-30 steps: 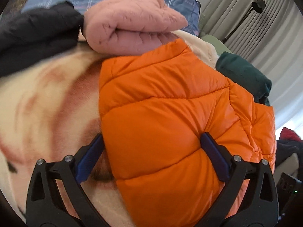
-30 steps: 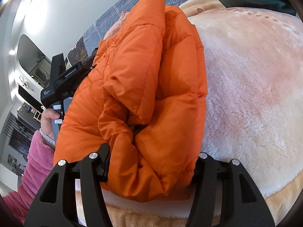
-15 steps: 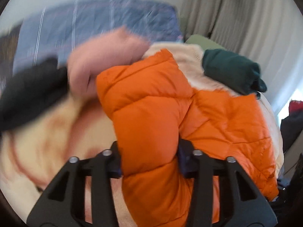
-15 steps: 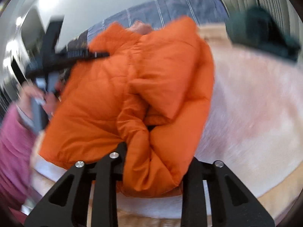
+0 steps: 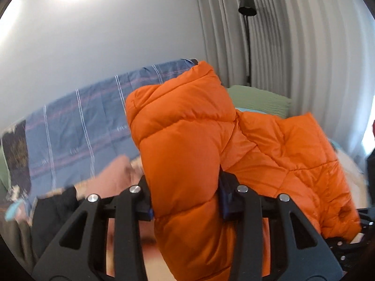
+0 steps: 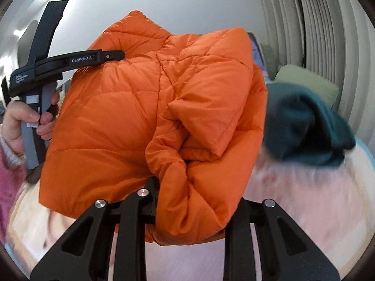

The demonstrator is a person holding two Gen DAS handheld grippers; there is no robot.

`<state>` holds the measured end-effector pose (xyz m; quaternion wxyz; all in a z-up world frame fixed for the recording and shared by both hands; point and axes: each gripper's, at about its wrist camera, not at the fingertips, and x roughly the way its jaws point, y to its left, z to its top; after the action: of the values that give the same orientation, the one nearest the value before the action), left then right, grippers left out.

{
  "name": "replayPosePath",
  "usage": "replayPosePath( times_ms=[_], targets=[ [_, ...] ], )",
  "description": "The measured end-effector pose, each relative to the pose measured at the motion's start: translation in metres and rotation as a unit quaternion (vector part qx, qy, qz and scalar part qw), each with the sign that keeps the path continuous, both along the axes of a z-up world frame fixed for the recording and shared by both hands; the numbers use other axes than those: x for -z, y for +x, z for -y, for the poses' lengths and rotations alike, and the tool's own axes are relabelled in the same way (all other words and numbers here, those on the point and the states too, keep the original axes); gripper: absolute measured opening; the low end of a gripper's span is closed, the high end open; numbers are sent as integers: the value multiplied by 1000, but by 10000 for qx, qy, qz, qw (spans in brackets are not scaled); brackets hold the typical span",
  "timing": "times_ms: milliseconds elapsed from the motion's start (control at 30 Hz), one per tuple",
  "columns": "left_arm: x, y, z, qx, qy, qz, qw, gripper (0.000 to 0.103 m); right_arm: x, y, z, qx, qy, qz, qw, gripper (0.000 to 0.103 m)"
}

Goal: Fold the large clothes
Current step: 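Lift the folded jacket with both grippers and set it beside the pink garment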

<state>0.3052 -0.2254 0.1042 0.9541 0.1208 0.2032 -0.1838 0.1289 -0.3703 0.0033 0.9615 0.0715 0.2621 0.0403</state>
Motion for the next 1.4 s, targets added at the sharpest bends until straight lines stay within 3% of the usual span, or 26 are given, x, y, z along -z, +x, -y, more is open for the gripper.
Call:
replayPosePath(
  times_ms=[167,333,500,567,633,733,800,867,1200,1400],
  targets=[
    [-13,67,25,-187,257,128,9994,40,-3,69,17,295,-137,-38,9995,25],
    [13,140,47,-599,823,213,9946,43,18,143,21,472,-155,-408,9979,25],
    [81,203,58,-1193,1208,9,9855,62,82,212,22,891,-162,-1049,9903,28],
    [124,219,67,-1361,1611,-36,9775,70,111,228,37,1087,326,-1309,9849,37],
    [162,225,67,-1197,1796,-300,9760,71,115,228,52,1219,772,-1346,9803,37],
    [181,215,60,-1237,1642,-110,9786,72,118,222,47,1246,693,-1291,9813,44],
    [175,214,44,-1328,1165,-429,9833,79,115,224,56,1288,692,-1282,9809,50],
    [169,206,34,-1304,972,-601,9849,80,119,219,55,1309,773,-1270,9802,59],
    [165,78,7,-796,1375,-362,9866,90,118,215,54,1320,811,-1095,9818,76],
    [167,5,-16,-473,1290,-383,9898,93,105,150,48,1442,1061,-921,9795,86]
  ],
)
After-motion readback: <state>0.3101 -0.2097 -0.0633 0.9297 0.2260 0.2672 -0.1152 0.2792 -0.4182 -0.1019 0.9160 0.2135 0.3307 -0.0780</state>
